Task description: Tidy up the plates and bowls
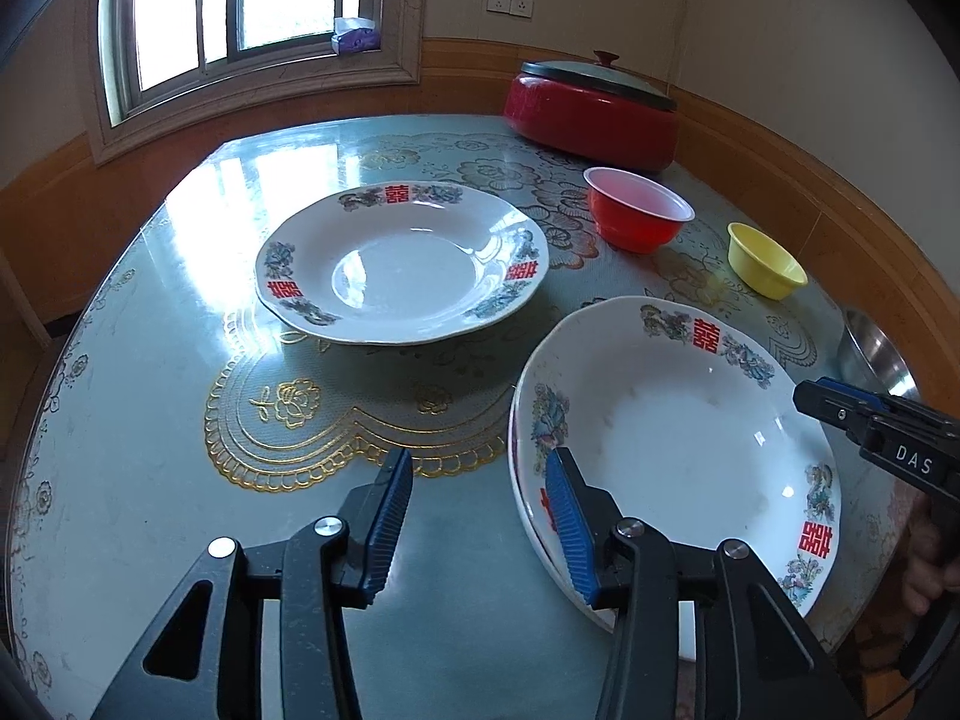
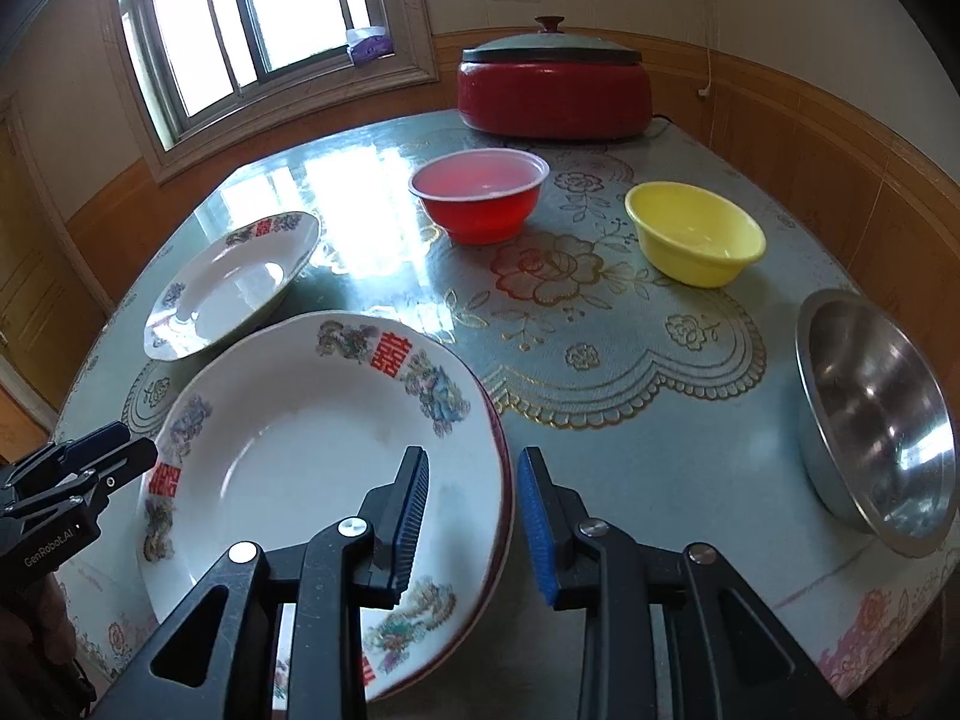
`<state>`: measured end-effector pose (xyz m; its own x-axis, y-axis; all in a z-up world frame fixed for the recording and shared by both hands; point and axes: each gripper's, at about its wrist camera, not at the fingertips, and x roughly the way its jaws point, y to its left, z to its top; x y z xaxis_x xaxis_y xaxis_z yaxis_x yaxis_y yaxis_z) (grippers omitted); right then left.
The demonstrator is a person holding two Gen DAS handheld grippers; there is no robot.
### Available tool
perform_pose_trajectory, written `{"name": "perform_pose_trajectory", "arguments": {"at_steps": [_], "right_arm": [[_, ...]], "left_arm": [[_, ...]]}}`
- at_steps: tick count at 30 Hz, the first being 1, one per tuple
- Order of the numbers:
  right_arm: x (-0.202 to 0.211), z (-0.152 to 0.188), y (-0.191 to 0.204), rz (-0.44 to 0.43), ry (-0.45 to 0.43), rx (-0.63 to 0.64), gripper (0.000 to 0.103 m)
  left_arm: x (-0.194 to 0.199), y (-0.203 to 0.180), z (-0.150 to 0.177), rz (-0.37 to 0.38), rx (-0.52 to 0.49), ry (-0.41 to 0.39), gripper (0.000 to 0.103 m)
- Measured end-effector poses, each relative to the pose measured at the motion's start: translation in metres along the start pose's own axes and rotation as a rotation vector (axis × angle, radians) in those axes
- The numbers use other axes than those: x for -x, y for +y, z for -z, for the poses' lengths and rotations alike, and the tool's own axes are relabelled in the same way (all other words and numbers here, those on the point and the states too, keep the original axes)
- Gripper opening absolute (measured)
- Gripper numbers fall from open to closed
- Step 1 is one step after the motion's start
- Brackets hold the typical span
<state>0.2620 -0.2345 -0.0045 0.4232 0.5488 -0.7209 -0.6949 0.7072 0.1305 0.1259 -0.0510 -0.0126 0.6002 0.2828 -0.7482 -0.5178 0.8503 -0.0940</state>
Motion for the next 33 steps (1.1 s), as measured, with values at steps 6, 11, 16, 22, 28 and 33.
{"name": "perform_pose_trajectory", "arguments": {"at_steps": [6, 11, 16, 22, 28, 33], "right_arm": [[-0.015, -0.029, 0.033, -0.189, 0.039, 0.037, 0.032], [-0.042, -0.051, 0.067, -0.393, 0.129, 0.027, 0.032], [-0.068, -0.076, 0.086, -0.413, 0.145, 0.016, 0.032], [-0.100, -0.106, 0.094, -0.372, 0.154, -0.029, 0.032], [-0.124, -0.115, 0.087, -0.330, 0.168, -0.078, 0.032], [-0.140, -0.121, 0.088, -0.321, 0.184, -0.081, 0.032]], "left_arm": [[-0.007, 0.034, -0.010, -0.048, 0.088, 0.021, 0.048], [-0.013, 0.076, -0.017, -0.060, 0.210, 0.025, 0.047], [-0.013, 0.106, -0.030, -0.075, 0.253, -0.010, 0.047], [-0.026, 0.128, -0.056, -0.048, 0.267, -0.029, 0.047], [-0.056, 0.137, -0.080, -0.022, 0.254, -0.015, 0.049], [-0.081, 0.141, -0.099, -0.004, 0.235, -0.008, 0.055]]}}
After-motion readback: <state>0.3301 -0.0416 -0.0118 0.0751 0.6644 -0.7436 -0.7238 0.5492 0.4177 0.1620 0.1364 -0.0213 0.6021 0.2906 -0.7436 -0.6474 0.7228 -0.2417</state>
